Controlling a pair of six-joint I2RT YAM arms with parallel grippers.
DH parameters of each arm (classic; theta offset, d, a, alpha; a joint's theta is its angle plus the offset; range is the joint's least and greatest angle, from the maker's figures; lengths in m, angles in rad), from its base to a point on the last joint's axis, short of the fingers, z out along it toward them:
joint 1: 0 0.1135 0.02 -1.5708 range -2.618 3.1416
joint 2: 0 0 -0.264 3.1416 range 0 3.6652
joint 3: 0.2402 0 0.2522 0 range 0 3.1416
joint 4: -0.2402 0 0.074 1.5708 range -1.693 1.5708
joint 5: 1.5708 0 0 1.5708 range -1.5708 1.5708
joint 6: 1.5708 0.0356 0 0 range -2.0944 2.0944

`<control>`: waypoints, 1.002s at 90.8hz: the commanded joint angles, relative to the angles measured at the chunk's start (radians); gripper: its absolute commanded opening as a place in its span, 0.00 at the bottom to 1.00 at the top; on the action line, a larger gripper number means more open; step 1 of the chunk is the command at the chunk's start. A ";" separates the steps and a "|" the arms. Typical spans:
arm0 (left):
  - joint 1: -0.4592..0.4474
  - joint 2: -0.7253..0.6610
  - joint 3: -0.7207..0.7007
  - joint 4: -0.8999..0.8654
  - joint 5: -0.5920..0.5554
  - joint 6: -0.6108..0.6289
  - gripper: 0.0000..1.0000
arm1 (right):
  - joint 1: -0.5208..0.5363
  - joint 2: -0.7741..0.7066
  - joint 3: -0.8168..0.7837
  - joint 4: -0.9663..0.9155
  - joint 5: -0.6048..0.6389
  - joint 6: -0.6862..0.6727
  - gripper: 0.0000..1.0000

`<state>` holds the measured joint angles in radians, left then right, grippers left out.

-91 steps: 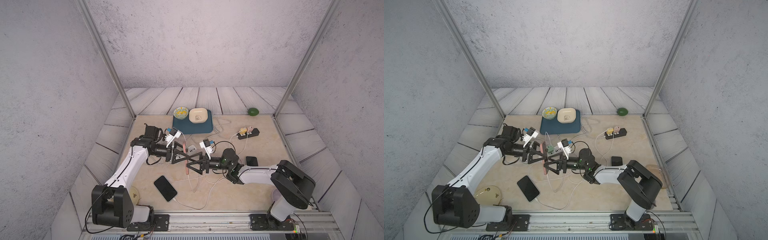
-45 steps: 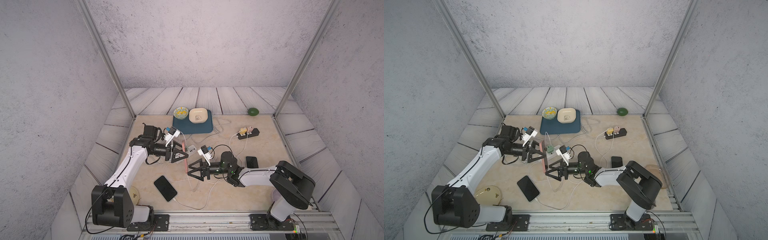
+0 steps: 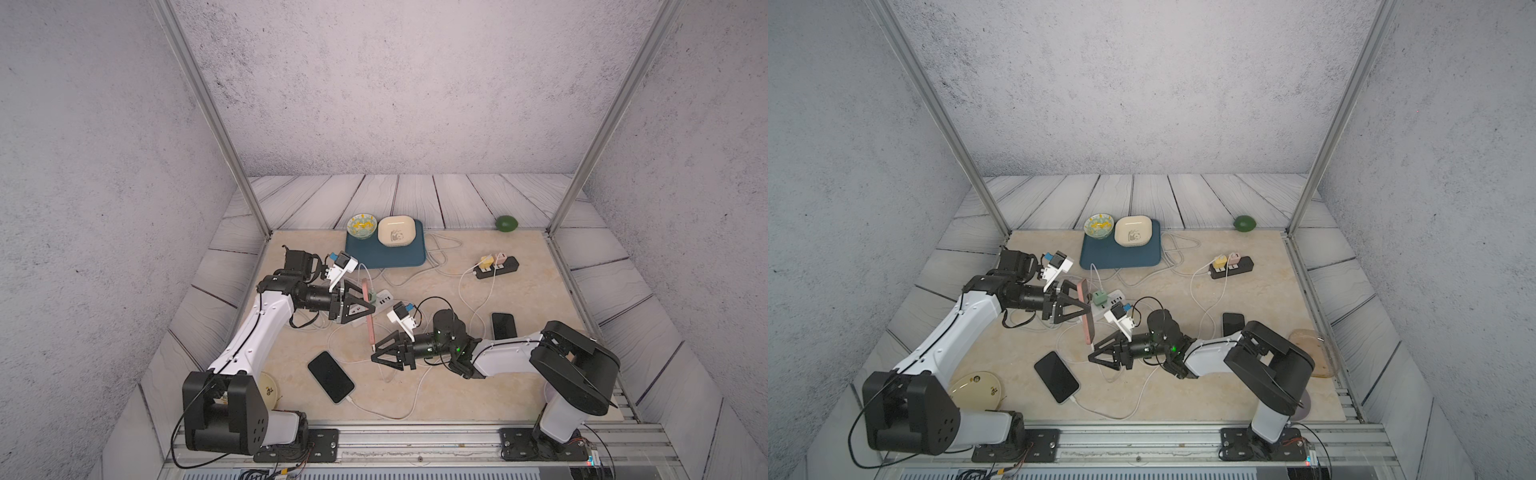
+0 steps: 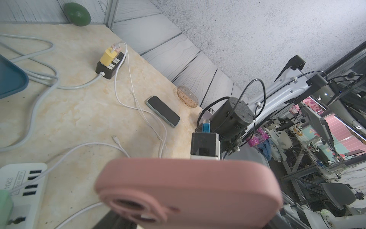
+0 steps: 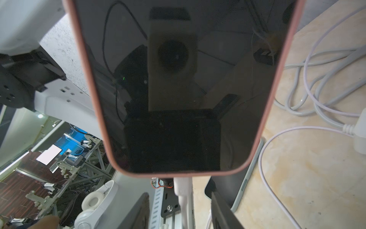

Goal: Unplug the charging cable from the phone
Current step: Remove the charging cable from the phone.

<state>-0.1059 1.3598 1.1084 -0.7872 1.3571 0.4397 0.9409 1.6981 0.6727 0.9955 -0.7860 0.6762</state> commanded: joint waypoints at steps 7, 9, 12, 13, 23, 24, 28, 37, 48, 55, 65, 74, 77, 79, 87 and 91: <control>0.014 -0.024 0.035 0.003 0.049 -0.007 0.16 | 0.006 0.015 0.010 0.000 0.002 -0.007 0.35; 0.015 -0.024 0.035 0.003 0.049 -0.007 0.16 | 0.007 0.015 0.010 0.000 0.003 -0.006 0.33; 0.017 -0.024 0.034 0.003 0.050 -0.007 0.16 | 0.007 0.016 0.010 0.000 0.004 -0.006 0.30; 0.017 -0.024 0.034 0.003 0.050 -0.007 0.16 | 0.006 0.017 0.010 0.000 0.004 -0.005 0.29; 0.018 -0.024 0.034 0.002 0.053 -0.007 0.16 | 0.007 0.017 0.010 -0.001 0.008 -0.007 0.22; 0.019 -0.024 0.034 0.003 0.053 -0.007 0.16 | 0.006 0.017 0.009 -0.001 0.008 -0.006 0.21; 0.019 -0.024 0.035 0.002 0.054 -0.007 0.16 | 0.006 0.017 0.008 -0.003 0.010 -0.010 0.19; 0.020 -0.022 0.035 0.001 0.057 -0.007 0.16 | 0.006 0.017 0.008 -0.007 0.013 -0.013 0.15; 0.023 -0.022 0.037 -0.003 0.059 -0.007 0.16 | 0.007 0.014 0.007 -0.015 0.014 -0.022 0.08; 0.024 -0.022 0.037 -0.003 0.060 -0.007 0.16 | 0.007 0.011 0.006 -0.021 0.017 -0.030 0.03; 0.024 -0.022 0.038 -0.004 0.063 -0.007 0.16 | 0.009 0.009 0.003 -0.028 0.018 -0.040 0.00; 0.025 -0.021 0.040 -0.003 0.062 -0.009 0.16 | 0.015 0.011 0.002 -0.036 0.022 -0.048 0.00; 0.026 -0.019 0.041 -0.003 0.062 -0.009 0.16 | 0.017 0.013 0.004 -0.038 0.022 -0.051 0.00; 0.025 -0.018 0.041 -0.003 0.063 -0.010 0.16 | 0.020 0.014 0.004 -0.039 0.021 -0.051 0.00; 0.027 -0.015 0.046 -0.003 0.066 -0.013 0.16 | 0.026 0.023 0.007 -0.040 0.018 -0.053 0.00; 0.028 -0.013 0.047 -0.003 0.069 -0.014 0.16 | 0.028 0.027 0.008 -0.040 0.019 -0.053 0.00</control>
<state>-0.0898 1.3602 1.1107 -0.7895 1.3586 0.4366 0.9565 1.7042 0.6727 0.9733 -0.7708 0.6422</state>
